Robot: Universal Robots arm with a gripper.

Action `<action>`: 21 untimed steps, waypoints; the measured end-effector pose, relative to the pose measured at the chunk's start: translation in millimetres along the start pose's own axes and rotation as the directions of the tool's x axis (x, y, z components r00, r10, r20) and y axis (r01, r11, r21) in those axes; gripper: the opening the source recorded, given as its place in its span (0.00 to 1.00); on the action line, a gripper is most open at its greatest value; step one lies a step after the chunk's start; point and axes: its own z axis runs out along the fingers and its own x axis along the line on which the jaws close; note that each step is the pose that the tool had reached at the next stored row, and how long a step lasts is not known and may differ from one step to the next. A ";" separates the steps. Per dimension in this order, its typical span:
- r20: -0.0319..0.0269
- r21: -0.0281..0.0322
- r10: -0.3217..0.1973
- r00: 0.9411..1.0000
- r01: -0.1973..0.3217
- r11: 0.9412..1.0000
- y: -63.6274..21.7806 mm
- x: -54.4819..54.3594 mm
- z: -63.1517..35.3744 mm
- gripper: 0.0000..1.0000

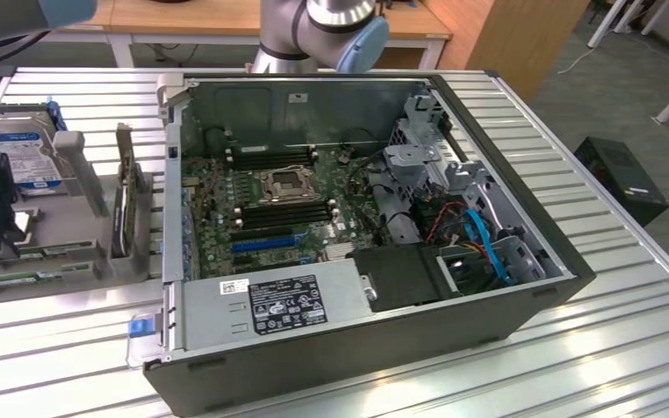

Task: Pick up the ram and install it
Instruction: 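Pick up the ram and move it above insertion slot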

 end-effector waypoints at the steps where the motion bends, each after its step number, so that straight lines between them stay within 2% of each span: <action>1: 0.000 0.000 0.000 1.000 0.000 1.000 0.0 1.8 -0.1 0.30; 9: 0.000 0.000 0.000 1.000 0.000 1.000 -0.4 15.3 -0.4 0.30; 15: 0.000 0.000 0.000 1.000 0.000 1.000 -0.5 16.3 0.1 0.30; 21: 0.000 0.000 0.000 1.000 0.000 1.000 -0.9 16.5 10.4 0.30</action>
